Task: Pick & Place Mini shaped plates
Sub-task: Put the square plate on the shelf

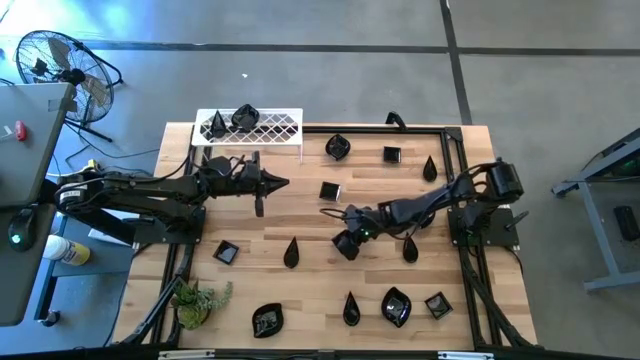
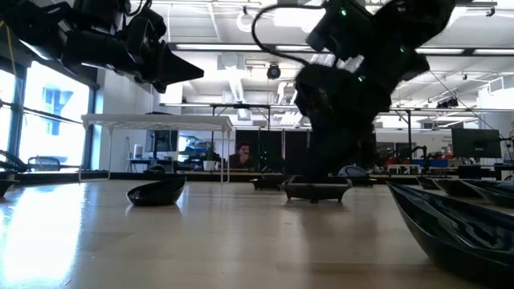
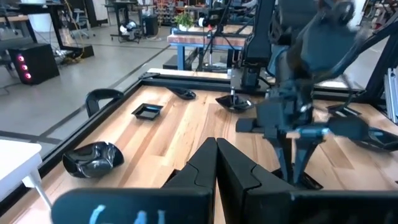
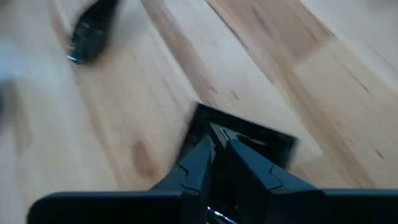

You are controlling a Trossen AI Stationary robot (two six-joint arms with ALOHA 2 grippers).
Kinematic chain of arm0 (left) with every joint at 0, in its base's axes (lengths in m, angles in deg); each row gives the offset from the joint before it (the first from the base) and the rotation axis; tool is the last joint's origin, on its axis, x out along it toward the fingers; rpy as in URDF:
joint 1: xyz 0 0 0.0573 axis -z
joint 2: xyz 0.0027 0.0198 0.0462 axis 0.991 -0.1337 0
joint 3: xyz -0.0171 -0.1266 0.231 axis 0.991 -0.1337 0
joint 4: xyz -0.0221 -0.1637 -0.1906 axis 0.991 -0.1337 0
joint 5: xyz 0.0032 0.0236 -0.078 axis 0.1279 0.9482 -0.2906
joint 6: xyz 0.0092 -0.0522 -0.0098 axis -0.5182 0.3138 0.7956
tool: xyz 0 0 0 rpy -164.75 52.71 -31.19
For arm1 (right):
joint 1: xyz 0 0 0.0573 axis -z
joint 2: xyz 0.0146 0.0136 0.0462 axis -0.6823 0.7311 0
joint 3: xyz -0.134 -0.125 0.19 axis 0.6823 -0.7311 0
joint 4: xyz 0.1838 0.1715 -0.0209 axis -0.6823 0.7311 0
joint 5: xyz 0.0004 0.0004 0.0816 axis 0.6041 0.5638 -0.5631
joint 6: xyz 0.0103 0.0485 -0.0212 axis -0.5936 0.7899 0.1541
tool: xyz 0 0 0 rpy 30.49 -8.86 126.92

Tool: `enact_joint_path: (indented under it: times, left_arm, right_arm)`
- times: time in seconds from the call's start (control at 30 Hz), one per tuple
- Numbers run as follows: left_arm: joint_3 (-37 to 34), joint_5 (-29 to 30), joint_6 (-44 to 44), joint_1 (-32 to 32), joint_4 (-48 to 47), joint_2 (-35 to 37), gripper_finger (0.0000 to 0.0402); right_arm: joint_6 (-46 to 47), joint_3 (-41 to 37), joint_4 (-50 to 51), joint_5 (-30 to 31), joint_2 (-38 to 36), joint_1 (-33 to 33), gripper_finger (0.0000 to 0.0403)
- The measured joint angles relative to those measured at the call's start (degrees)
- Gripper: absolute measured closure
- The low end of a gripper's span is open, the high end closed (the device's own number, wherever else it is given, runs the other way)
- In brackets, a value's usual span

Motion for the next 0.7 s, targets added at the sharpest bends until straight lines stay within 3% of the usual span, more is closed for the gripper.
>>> enact_joint_path:
  times: [0.27,0.43,0.7]
  left_arm:
    - [0.0,0.0,0.0,0.0,-0.2,0.0,0.0401]
    - [0.0,0.1,0.0,0.0,-0.3,0.0,0.0401]
    - [0.0,0.2,0.0,0.0,-1.9,0.0,0.0401]
  right_arm:
    - [-0.3,7.6,23.1,7.8,-0.1,-1.4,0.0307]
    - [2.8,4.9,18.0,7.6,-0.1,-1.4,0.031]
    - [3.0,1.7,11.3,5.6,0.0,-1.4,0.0351]
